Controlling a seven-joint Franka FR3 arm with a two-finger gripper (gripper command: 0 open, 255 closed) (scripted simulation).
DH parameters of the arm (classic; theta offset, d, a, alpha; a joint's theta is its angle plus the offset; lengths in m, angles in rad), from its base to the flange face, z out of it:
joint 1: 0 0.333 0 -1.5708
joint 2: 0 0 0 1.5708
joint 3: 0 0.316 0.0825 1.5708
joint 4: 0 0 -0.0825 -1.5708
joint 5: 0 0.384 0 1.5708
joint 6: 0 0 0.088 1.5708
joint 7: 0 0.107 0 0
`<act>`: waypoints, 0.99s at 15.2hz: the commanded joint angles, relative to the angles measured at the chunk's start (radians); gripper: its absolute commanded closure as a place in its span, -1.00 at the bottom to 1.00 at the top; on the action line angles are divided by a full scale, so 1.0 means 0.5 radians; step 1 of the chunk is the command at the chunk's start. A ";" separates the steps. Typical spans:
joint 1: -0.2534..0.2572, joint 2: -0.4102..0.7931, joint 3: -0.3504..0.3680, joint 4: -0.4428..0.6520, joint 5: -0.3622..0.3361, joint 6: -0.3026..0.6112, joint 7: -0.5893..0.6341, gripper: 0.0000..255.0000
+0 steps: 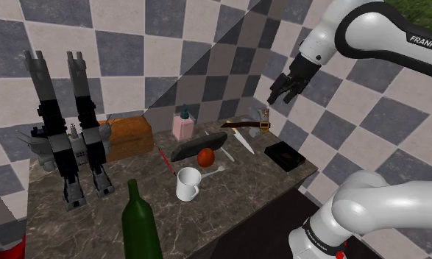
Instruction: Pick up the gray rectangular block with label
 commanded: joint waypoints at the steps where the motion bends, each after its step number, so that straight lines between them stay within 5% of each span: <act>1: 0.000 0.000 0.000 0.000 0.000 0.000 0.000 -1.00; 8: -0.150 0.015 0.405 -0.340 0.209 0.472 0.820 -1.00; 15: -0.377 0.302 0.890 -0.421 0.337 0.957 1.675 -1.00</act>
